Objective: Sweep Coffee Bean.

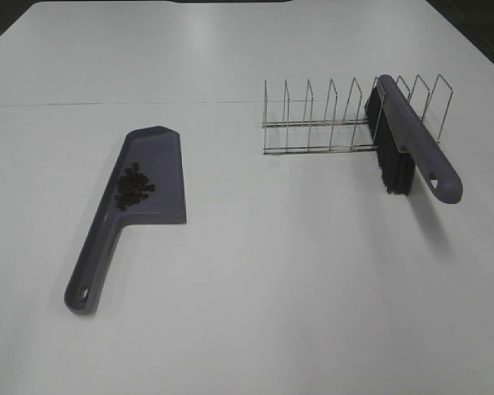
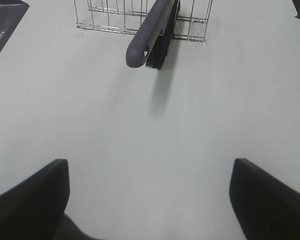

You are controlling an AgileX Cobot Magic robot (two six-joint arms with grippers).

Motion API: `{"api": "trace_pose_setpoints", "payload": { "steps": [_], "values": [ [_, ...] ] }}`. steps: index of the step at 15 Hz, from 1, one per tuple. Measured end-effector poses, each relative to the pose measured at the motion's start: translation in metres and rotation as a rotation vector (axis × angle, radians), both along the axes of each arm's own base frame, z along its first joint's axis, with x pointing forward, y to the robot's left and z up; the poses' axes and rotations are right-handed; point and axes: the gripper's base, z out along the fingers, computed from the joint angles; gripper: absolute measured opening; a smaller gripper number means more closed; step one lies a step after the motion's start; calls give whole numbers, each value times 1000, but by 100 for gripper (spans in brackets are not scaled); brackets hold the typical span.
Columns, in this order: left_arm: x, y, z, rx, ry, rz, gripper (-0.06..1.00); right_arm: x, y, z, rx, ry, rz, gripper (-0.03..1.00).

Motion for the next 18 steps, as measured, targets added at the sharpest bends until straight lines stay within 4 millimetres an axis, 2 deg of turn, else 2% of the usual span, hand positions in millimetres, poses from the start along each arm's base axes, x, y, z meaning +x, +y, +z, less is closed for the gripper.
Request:
{"api": "trace_pose_setpoints", "payload": {
  "steps": [5, 12, 14, 18],
  "values": [
    [0, -1, 0, -6, 2, -2, 84, 0, 0, 0, 0, 0, 0, 76],
    [-6, -4, 0, -10, 2, 386, 84, 0, 0, 0, 0, 0, -38, 76],
    [-7, -4, 0, -10, 2, 411, 84, 0, 0, 0, 1, 0, -104, 76],
    [-7, -4, 0, -10, 2, 411, 84, 0, 0, 0, 2, 0, -113, 76]
  ]
}}
